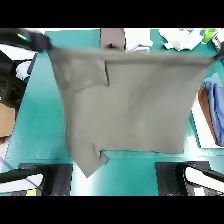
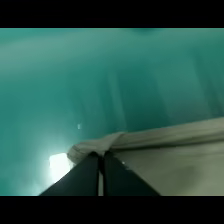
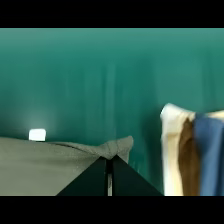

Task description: Fold the shirts.

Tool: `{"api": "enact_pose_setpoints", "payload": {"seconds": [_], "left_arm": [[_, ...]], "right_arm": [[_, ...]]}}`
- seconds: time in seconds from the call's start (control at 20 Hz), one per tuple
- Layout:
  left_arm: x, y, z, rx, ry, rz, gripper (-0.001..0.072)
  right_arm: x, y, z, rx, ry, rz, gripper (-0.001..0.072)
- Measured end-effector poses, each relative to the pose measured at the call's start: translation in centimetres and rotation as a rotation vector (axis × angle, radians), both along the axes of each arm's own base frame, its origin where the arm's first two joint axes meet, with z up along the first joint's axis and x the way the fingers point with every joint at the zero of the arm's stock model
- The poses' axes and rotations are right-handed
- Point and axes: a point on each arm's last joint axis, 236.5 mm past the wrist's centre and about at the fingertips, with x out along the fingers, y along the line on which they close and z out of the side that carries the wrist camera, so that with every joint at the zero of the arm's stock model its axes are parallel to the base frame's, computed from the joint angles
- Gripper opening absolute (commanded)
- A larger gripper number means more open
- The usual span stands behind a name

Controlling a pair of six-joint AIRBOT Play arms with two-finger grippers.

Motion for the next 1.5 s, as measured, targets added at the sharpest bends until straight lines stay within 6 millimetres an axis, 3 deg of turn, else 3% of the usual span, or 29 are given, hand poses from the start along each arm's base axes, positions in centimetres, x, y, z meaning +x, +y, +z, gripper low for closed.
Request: {"api": "enact_pose_setpoints", "payload": {"seconds": [0.1, 0.15, 0.2, 0.3, 0.45, 0.55, 0.75, 0.95, 1.1, 1.15, 1.2, 1.25, 1.4, 1.5], "left_arm": [[1.7, -0.3, -7.5, 0.024, 0.158, 0.000, 0.0030], [2.2, -0.4, -10.3, 0.031, 0.214, 0.000, 0.0030], [2.7, -0.4, -12.7, 0.038, 0.253, 0.002, 0.0030], [3.8, -0.5, -15.5, 0.041, 0.280, 0.007, 0.0030], [4.9, -0.6, -16.3, 0.039, 0.273, 0.010, 0.0030], [4.2, -0.3, -16.4, 0.046, 0.316, 0.008, 0.0029], [0.1, 0.5, -19.5, 0.072, 0.512, -0.003, 0.0029], [-3.5, 1.0, -23.8, 0.089, 0.665, 0.001, 0.0030], [-4.9, 1.2, -25.6, 0.087, 0.713, 0.018, 0.0034], [-5.1, 1.2, -25.9, 0.086, 0.723, 0.024, 0.0259], [-5.3, 1.3, -26.2, 0.085, 0.732, 0.029, 0.0471], [-5.5, 1.3, -26.3, 0.085, 0.739, 0.036, 0.0475], [-5.9, 1.4, -25.5, 0.079, 0.732, 0.046, 0.0475], [-5.9, 1.4, -23.3, 0.071, 0.686, 0.055, 0.0475]], "right_arm": [[1.8, 1.2, -6.4, 0.019, 0.128, 0.041, 0.0016], [2.7, 1.7, -9.0, 0.025, 0.172, 0.056, 0.0016], [3.6, 2.0, -10.9, 0.029, 0.197, 0.064, 0.0016], [5.4, 2.3, -13.8, 0.036, 0.236, 0.066, 0.0016], [7.4, 2.5, -14.9, 0.040, 0.244, 0.071, 0.0015], [7.5, 2.5, -14.6, 0.039, 0.254, 0.081, 0.0016], [5.0, 2.7, -15.8, 0.042, 0.323, 0.102, 0.0016], [1.6, 3.4, -19.6, 0.053, 0.405, 0.110, 0.0017], [-0.3, 3.6, -22.1, 0.061, 0.443, 0.102, 0.0018], [-0.7, 3.7, -22.6, 0.063, 0.450, 0.100, 0.0024], [-1.0, 3.7, -22.9, 0.064, 0.452, 0.097, 0.0152], [-1.3, 3.7, -23.2, 0.064, 0.454, 0.096, 0.0330], [-1.3, 3.9, -22.4, 0.069, 0.424, 0.094, 0.0345], [-1.4, 3.6, -20.8, 0.070, 0.389, 0.085, 0.0344]]}}
